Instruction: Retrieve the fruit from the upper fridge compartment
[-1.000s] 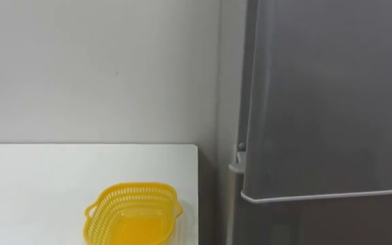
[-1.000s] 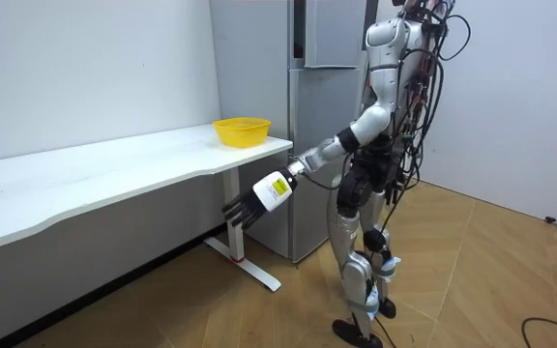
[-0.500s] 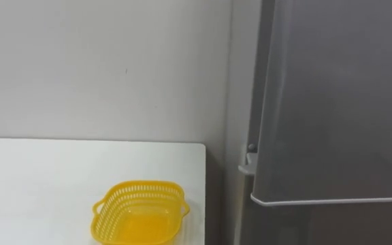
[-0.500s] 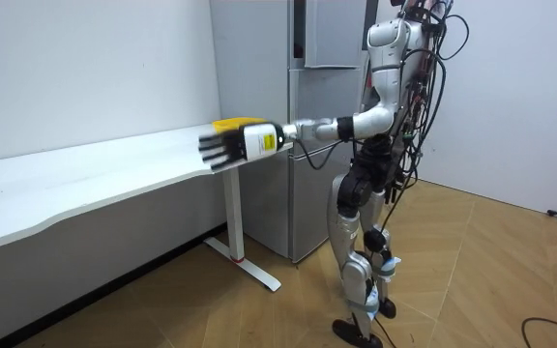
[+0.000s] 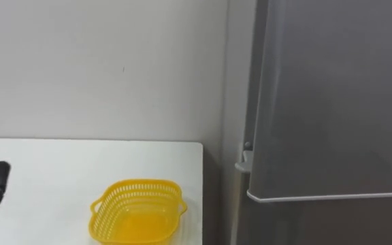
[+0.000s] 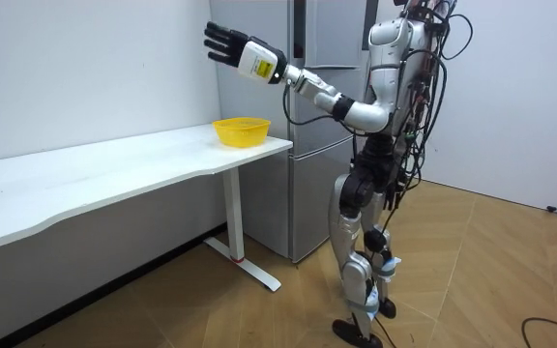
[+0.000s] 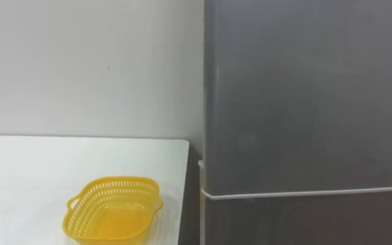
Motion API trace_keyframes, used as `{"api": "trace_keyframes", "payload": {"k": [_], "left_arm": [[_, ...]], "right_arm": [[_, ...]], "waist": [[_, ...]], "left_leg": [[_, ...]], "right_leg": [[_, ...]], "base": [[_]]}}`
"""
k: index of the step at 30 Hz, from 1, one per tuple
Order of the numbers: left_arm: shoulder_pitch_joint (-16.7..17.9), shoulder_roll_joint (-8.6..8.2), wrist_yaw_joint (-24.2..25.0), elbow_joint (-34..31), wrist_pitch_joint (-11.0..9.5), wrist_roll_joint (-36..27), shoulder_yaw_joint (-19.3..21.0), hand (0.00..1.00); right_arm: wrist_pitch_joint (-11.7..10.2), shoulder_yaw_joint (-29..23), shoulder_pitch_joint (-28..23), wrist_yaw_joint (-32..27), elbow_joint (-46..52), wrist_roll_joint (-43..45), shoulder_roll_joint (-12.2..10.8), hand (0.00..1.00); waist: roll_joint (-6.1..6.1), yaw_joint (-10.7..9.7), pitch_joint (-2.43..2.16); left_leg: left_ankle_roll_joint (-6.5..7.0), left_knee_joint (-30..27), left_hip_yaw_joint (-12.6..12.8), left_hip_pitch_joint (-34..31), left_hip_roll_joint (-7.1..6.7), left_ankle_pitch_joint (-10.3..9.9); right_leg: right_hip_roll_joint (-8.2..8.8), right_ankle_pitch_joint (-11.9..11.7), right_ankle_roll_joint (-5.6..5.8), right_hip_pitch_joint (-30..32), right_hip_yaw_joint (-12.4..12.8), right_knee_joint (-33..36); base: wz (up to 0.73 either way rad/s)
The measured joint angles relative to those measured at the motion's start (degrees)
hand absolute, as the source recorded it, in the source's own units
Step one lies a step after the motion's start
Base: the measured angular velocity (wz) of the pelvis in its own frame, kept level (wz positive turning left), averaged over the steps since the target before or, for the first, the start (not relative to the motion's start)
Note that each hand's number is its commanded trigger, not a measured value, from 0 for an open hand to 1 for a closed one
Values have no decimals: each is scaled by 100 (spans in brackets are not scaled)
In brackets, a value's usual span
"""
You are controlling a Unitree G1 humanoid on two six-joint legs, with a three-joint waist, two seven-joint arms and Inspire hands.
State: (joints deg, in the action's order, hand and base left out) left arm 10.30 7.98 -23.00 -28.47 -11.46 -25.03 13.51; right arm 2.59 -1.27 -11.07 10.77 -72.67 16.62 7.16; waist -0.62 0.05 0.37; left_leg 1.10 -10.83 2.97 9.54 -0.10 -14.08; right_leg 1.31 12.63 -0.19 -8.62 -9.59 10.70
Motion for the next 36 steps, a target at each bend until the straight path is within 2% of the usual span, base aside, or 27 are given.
{"api": "trace_keyframes", "payload": {"k": [4,9,10,13,16,20,27,31,35,36], "left_arm": [[-265,44,919,-160,152,-337,-317,0],[-566,120,1696,-193,274,-582,-782,0],[-644,157,1870,-193,322,-588,-887,0],[-838,233,2288,-193,497,-589,-1118,0],[-883,241,2709,-193,596,-591,-1179,0],[-940,243,3051,-192,745,-602,-1178,0],[-943,246,3736,-191,1092,-604,-1205,0],[-957,247,4083,-190,1313,-610,-1265,0],[-957,263,4337,-191,1416,-715,-1277,0],[-960,310,4422,-191,1418,-855,-1292,0]], "right_arm": [[3,1,108,71,-67,82,-2,0],[2,5,225,67,-122,198,9,0],[-1,5,326,62,-153,190,17,0],[-2,6,438,51,-215,186,38,0],[-1,5,486,32,-274,158,39,0],[20,5,477,8,-339,160,55,0],[154,4,494,81,-335,195,90,0],[305,4,530,221,-330,198,158,0],[381,0,529,255,-322,283,219,0],[385,0,529,253,-322,354,223,0]], "waist": [[17,-99,-11],[6,-255,-9],[40,-291,20],[95,-399,26],[127,-492,15],[156,-516,26],[189,-601,16],[228,-611,-15],[241,-633,-33],[248,-661,-38]], "left_leg": [[0,-3,12,-48,10,0],[0,-1,28,-86,27,0],[0,0,62,-102,31,0],[0,0,112,-117,30,0],[0,0,144,-89,31,0],[0,1,164,-97,39,1],[0,3,184,-83,36,1],[0,0,280,-77,43,1],[-1,0,324,-69,45,1],[-1,2,323,-46,46,1]], "right_leg": [[-8,-4,-2,80,21,9],[-7,-4,-3,153,45,93],[-14,-4,-4,185,87,98],[-19,-6,-5,213,158,105],[-36,-10,-12,191,179,108],[-44,-12,-14,206,178,107],[-39,-12,-14,180,210,103],[-47,-14,-18,221,256,105],[-59,-14,-19,226,342,104],[-61,-14,-18,223,351,104]], "base": [[-3],[-3],[-15],[-14],[-10],[-2],[1],[-4],[-9],[-5]]}}
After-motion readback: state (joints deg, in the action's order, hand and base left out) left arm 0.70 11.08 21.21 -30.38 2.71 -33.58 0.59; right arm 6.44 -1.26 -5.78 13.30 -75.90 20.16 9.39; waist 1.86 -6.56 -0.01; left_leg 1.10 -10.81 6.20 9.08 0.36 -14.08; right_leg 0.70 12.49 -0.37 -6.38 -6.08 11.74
